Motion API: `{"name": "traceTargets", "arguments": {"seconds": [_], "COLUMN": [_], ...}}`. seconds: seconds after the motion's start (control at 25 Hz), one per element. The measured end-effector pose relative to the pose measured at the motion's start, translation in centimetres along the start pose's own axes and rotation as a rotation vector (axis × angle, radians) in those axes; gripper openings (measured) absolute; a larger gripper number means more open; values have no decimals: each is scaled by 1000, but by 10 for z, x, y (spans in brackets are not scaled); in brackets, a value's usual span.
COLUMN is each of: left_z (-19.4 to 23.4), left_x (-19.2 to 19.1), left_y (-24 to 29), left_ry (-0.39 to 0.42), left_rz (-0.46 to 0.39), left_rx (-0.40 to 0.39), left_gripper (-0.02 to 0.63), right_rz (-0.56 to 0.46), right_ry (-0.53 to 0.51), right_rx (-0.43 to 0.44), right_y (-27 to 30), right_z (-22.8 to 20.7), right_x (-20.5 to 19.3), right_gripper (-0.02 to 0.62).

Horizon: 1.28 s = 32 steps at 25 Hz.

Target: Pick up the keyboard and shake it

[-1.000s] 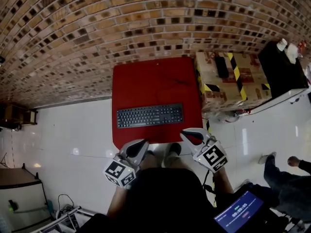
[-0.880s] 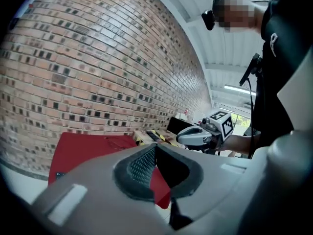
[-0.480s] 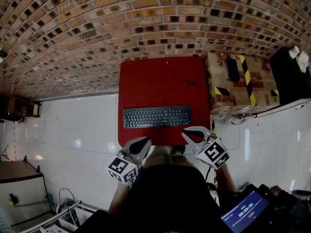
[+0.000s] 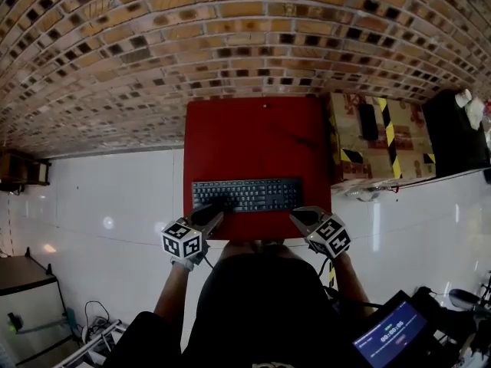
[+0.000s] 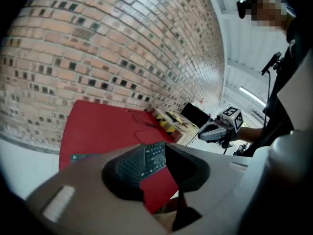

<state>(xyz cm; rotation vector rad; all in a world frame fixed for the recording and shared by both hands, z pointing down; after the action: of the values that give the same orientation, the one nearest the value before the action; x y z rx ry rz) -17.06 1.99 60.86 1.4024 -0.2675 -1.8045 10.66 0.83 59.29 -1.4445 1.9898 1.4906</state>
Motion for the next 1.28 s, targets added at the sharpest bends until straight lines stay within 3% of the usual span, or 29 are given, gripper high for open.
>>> {"name": "traceTargets", "arguments": {"seconds": [0.2, 0.32, 0.4, 0.56, 0.72, 0.96, 1.28], "left_z": [98, 138, 153, 169, 175, 174, 173], "left_x": [-49, -61, -63, -67, -72, -78, -88], "left_y": [30, 39, 46, 60, 67, 77, 83], "left_ry": [-121, -167, -187, -193, -192, -189, -219], "left_rz": [205, 255, 273, 311, 357, 400, 453], "left_rx": [48, 79, 85, 77, 57, 37, 30], "left_gripper": [189, 187, 192, 220, 241, 252, 261], "right_rz": [128, 214, 254, 294, 306, 363, 340], "right_ry": [117, 218, 319, 512, 629, 656, 678], "right_rx": [-19, -75, -147, -301, -366, -364, -298], "right_y": [30, 44, 50, 57, 66, 78, 79], "right_z": [-31, -63, -87, -128, -151, -156, -160], "right_x": [-21, -37, -52, -76, -91, -104, -107], "right_gripper": [6, 34, 77, 243, 328, 337, 336]}}
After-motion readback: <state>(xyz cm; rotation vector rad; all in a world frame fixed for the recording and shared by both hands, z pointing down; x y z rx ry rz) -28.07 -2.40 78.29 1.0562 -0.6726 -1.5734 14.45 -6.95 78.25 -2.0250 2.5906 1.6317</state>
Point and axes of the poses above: the fingertips, and each gripper's own axes: y forward along the fingers, z to its left, x out of its top, the point moved 6 cm from there along -y, backward along the fingers, and after that the axes turned 15 degrees about x, right-handed, at the moved point
